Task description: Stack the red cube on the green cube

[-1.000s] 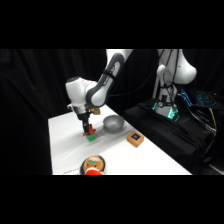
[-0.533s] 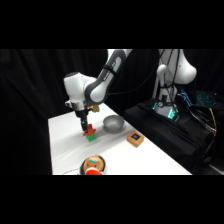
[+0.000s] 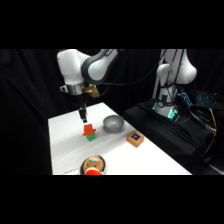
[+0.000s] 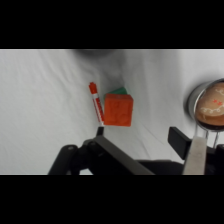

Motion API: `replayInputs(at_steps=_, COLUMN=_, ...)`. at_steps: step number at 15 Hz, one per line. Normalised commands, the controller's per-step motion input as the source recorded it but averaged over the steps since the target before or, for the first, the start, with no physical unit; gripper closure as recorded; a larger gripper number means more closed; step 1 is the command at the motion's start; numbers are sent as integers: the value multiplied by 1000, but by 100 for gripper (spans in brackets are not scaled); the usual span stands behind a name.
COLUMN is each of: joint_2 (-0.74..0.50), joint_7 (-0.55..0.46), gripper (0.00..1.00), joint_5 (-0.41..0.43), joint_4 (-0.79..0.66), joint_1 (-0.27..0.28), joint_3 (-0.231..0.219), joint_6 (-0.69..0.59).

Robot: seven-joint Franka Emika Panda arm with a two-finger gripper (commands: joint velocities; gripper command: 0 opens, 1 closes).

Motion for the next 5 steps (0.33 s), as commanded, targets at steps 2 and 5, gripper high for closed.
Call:
replayInputs(at_steps=2, joint_2=-348, joint_7=-24, gripper=0, joint_5=-47, joint_4=29, joint_1=84, joint_3=-37, joint_6=-425)
replayInputs(at_steps=5, joint_2=-274, joint_7=-49, gripper=0, joint_5=-27, joint_4=63, joint_1=62, joint_3=-25, joint_6=-387)
